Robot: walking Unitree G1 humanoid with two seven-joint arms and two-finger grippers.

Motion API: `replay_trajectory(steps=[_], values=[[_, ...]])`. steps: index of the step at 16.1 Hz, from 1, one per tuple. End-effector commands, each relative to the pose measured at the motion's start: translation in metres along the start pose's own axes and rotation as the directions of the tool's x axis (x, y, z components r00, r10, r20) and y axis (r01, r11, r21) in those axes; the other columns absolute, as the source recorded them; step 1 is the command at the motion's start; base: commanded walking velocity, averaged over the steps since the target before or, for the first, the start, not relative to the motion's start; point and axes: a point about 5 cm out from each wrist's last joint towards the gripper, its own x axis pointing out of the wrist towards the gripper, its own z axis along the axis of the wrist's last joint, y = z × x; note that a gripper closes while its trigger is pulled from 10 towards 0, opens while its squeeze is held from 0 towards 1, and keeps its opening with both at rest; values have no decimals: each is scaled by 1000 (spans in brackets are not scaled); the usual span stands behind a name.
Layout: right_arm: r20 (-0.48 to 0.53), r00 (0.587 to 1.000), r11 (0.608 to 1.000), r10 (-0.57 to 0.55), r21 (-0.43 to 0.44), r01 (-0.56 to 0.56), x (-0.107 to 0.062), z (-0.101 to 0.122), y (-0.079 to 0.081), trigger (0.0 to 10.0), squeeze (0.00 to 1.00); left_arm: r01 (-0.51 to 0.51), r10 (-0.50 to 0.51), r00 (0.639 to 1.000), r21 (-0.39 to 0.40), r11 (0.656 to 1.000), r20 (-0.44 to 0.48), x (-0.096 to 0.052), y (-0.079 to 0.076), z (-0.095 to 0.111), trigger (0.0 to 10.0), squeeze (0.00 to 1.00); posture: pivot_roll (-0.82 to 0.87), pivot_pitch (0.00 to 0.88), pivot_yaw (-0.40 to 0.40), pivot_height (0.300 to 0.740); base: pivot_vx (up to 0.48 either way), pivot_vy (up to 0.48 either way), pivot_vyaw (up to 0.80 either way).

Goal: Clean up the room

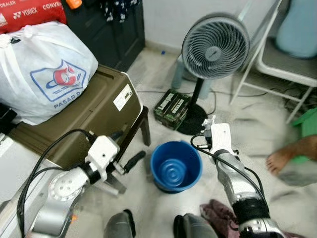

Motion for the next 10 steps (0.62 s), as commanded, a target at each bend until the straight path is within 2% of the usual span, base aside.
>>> replay_trajectory(steps=[1,2,3,6,8,10], values=[[-45,998,999,-32,12,33,3,-11,-4,10000,0,51,-50,998,32,998,-24,-7,-3,2,10000,0,104,246,60,740,0,0,0],[-61,998,999,-30,20,31,4,-14,-2,10000,0,62,-61,998,54,997,-34,-13,-3,3,10000,0,128,260,78,740,0,0,0],[-69,997,998,-25,54,29,8,-13,-3,10000,0,63,-61,997,53,997,-46,-18,-2,5,10000,0,150,276,101,740,0,0,0],[-67,998,997,-11,78,16,17,-6,1,10000,0,81,-77,994,53,995,-83,-29,-3,6,10000,0,172,299,125,740,0,0,0],[-65,998,997,3,78,2,22,-1,8,10000,0,93,-88,992,52,994,-95,-32,-4,7,10000,0,185,312,137,740,0,0,0],[-92,996,999,-14,36,17,24,-2,13,10000,0,96,-90,991,53,994,-103,-34,-4,8,10000,0,198,313,143,740,0,0,0]])
